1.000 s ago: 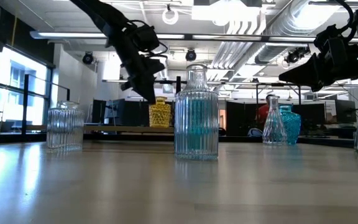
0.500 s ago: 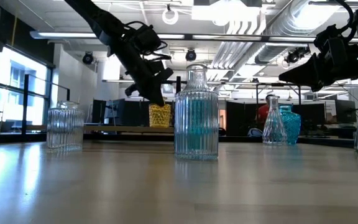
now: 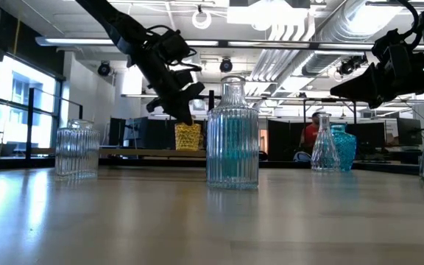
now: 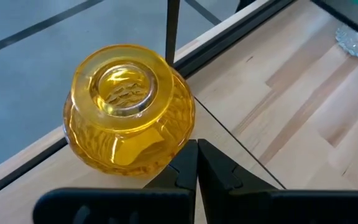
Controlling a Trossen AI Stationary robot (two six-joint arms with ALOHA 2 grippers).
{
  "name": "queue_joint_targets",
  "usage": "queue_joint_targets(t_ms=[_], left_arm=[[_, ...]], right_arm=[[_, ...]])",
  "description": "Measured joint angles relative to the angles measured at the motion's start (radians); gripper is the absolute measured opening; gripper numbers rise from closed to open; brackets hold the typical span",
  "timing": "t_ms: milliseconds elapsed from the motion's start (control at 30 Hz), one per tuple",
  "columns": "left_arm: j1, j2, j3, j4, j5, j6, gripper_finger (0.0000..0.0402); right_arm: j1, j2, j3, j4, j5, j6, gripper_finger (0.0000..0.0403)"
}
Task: Sort vases onto shelf
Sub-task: Put the yellow vase on the shelf, then put the transparent vase on the shelf
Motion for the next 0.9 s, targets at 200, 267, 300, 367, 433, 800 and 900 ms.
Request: queue_joint_targets(t_ms=[200,267,300,367,433,800,900], left_arm=[[-0.004,-0.022,0.0,-0.011,0.0,0.025,0.0],[-0.013,-0.042,0.0,-0.035,-0.002,0.025,0.0],[-0.019,-0.053,0.0,-0.054,-0.003,0.025,0.0],[-0.041,-0.071,-0.001,-0.058,-0.003,0.026,0.0],[-0.067,-0.098,-0.033,-0.018,-0.007,0.026,0.0],[-0.203,-0.294,-0.413,0.575,0.02,0.031,0.0],[-0.233,-0.351,-0.474,0.652,0.025,0.094,0.0]], right_arm=[[0.0,0.0,0.0,0.0,0.0,0.0,0.0],[0.0,0.0,0.0,0.0,0.0,0.0,0.0],[0.0,0.0,0.0,0.0,0.0,0.0,0.0],[0.0,0.0,0.0,0.0,0.0,0.0,0.0],[0.0,0.0,0.0,0.0,0.0,0.0,0.0],[0.0,0.0,0.0,0.0,0.0,0.0,0.0],[0.0,0.0,0.0,0.0,0.0,0.0,0.0]])
